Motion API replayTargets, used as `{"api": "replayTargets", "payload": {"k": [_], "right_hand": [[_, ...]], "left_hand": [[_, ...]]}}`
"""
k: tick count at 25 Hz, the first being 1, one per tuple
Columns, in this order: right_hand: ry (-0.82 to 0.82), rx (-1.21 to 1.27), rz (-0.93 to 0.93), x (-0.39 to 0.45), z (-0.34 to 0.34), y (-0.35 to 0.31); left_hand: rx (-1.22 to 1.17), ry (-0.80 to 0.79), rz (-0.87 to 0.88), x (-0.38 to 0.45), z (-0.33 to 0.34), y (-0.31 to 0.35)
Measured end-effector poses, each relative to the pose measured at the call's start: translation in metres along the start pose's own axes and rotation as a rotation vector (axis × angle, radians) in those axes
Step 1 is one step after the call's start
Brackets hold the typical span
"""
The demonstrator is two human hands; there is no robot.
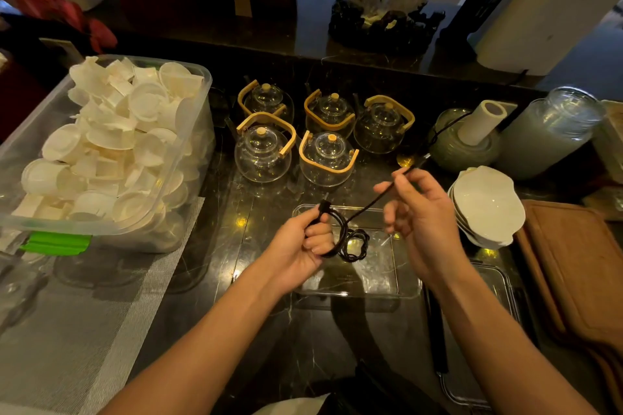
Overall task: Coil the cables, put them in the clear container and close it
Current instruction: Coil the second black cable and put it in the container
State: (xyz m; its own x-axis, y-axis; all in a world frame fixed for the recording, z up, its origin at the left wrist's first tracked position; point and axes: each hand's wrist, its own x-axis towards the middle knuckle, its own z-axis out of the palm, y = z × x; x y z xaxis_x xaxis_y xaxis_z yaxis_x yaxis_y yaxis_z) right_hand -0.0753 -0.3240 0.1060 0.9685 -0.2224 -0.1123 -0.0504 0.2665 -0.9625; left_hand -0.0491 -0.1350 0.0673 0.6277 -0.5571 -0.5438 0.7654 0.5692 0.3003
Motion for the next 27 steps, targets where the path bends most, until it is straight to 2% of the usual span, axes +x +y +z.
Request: {"api": "replayTargets", "payload": {"k": [2, 4, 6, 8, 11, 17, 23, 27], "right_hand": [[0.081, 0.118, 0.093, 0.003, -0.009, 0.000], [0.144, 0.106, 0.269, 0.005, -0.013, 0.009], [0.056, -0.039, 0.435, 0.005, -0.011, 0.017], [-0.129, -0.144, 0.515, 0.003, -0.009, 0.021], [-0.301, -0.111, 0.511, 0.001, -0.009, 0.021], [-0.300, -0.024, 0.413, 0.001, -0.014, 0.028], [-0.373, 0.086, 0.473, -0.002, -0.015, 0.042], [-0.400, 0.208, 0.480, -0.006, -0.010, 0.051]], "left_hand": [[-0.072, -0.097, -0.004, -0.004, 0.004, 0.005], [-0.023, -0.157, 0.008, -0.007, 0.012, 0.008], [0.044, -0.185, 0.007, -0.008, 0.021, 0.007], [0.084, -0.175, 0.006, -0.008, 0.026, 0.007], [0.112, -0.126, 0.034, -0.008, 0.027, 0.009], [0.110, -0.042, 0.100, -0.005, 0.021, 0.015], [0.155, -0.047, 0.000, -0.004, 0.016, 0.009], [-0.016, -0.141, -0.113, -0.004, 0.014, 0.011]]}}
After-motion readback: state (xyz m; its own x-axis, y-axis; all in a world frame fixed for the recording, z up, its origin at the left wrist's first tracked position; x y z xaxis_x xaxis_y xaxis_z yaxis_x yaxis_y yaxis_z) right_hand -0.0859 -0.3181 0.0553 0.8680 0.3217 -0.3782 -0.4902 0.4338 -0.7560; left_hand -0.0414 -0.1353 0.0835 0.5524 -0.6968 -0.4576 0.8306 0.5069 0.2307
